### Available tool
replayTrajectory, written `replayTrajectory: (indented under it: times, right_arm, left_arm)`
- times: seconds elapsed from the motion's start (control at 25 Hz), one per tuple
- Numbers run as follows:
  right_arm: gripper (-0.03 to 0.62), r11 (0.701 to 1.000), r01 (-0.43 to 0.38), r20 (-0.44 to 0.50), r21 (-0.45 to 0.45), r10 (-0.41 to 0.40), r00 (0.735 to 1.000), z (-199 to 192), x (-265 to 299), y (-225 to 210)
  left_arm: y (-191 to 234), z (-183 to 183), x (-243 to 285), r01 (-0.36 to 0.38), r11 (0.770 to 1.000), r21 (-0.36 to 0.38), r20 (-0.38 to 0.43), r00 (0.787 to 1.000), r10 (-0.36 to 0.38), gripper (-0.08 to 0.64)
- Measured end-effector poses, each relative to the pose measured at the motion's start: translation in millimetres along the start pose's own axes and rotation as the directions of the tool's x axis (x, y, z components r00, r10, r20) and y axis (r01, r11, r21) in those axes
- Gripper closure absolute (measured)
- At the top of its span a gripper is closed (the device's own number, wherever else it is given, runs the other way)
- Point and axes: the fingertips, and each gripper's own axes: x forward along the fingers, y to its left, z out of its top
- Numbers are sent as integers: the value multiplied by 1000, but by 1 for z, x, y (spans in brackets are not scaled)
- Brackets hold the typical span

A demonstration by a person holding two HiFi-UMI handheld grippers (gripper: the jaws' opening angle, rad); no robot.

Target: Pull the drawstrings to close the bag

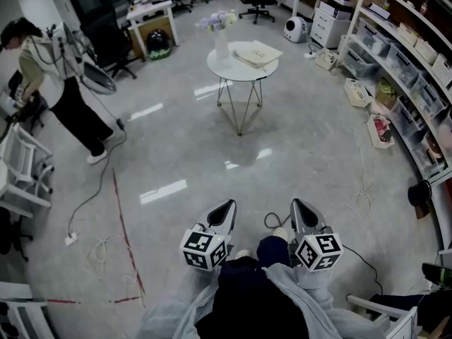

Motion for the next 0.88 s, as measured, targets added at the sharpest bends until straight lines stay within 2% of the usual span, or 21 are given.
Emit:
replayTrajectory:
  times: [0.16, 0.2, 0.24, 0.28, 0.32, 0.36, 0.48, 0.64, 0.88]
  right_arm:
    - [587, 1000, -12, -25, 14, 13, 1000, -11, 0, 8]
    - [512, 1000, -24, -24, 16, 24, 999, -9, 2, 10]
    - [406, 999, -35, -17, 19, 35, 999, -6, 5, 12]
    - [339, 999, -43, -4, 22, 43, 999, -1, 8, 12]
    - [319, 999, -45, 9, 24, 45, 999, 3, 11, 11]
    - [319, 999, -45, 16, 24, 45, 999, 6, 14, 9]
    - [324, 998, -58, -8, 17, 58, 998, 3, 27, 3]
    - [324, 996, -93, -34, 13, 94, 995, 4, 56, -3]
    - [324, 992, -124, -41, 15, 125, 991, 23, 111, -28]
  left_arm:
    - [1, -6, 0, 2, 1000, -23, -8, 1000, -2, 548]
    - [2, -4, 1, 9, 999, -36, -2, 1000, -9, 507]
    - [3, -1, 4, 21, 998, -51, 2, 1000, -21, 412]
    - [4, 1, 7, 34, 997, -64, 6, 999, -34, 341]
    - [5, 4, 11, 40, 997, -72, 8, 999, -39, 274]
    - [7, 6, 14, 38, 997, -73, 8, 999, -38, 253]
    - [16, 6, 22, 10, 999, -54, 6, 1000, -9, 253]
    - [33, 8, 37, -28, 998, -64, 3, 1000, 28, 262]
    - [64, 24, 73, -80, 994, -74, 4, 997, 80, 265]
